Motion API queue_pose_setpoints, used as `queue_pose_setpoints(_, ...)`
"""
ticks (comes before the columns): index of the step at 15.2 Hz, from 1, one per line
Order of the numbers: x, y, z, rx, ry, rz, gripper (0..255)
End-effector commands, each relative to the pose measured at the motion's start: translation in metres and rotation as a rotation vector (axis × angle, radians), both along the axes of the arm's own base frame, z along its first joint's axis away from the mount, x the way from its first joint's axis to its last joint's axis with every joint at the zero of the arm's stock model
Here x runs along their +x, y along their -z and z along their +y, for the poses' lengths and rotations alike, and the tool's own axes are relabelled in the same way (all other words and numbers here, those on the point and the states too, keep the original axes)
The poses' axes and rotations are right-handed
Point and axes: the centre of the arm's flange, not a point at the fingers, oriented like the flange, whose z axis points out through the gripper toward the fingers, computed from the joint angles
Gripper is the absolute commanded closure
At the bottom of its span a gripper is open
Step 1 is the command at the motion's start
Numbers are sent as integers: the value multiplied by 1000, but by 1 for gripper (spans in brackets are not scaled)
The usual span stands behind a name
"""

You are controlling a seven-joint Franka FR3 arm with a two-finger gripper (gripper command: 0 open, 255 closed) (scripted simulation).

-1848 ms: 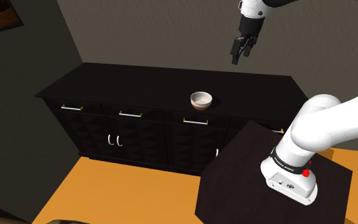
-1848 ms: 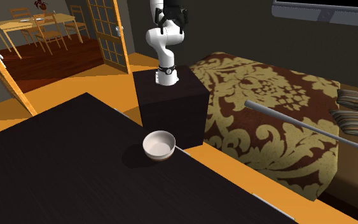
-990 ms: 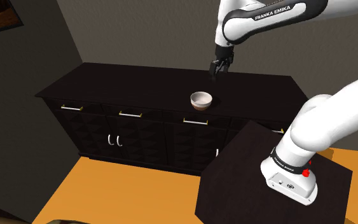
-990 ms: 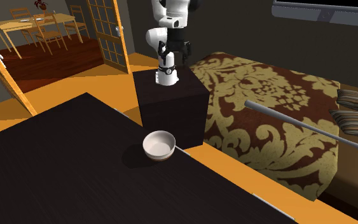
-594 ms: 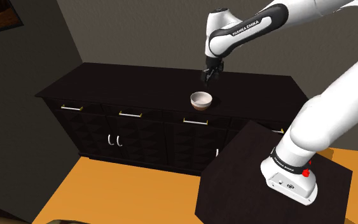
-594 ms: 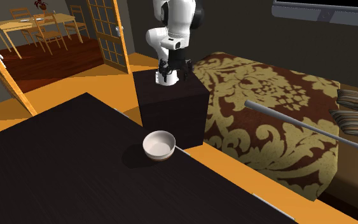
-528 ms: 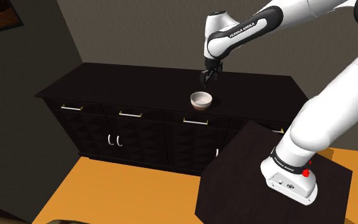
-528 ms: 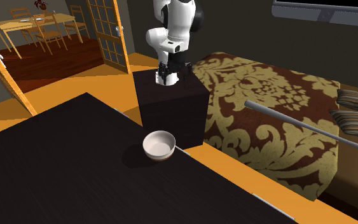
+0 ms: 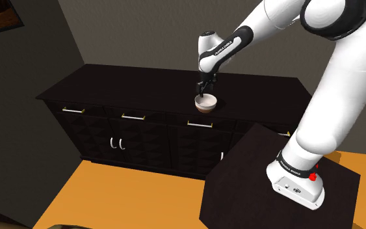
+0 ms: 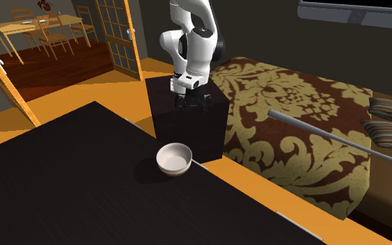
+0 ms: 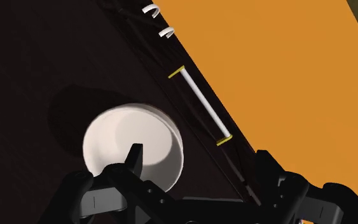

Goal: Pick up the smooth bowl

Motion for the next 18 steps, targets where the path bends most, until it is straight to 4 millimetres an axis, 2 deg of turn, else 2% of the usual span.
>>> queue_pose_setpoints(1,15,21,-6,-6,6,5,0)
queue_pose_setpoints(11,92,128,-31,-32,37,28,0)
queue_pose_setpoints(12,93,128,-31,-32,37,28,0)
queue_pose_setpoints(18,93,160,-31,-32,37,28,0)
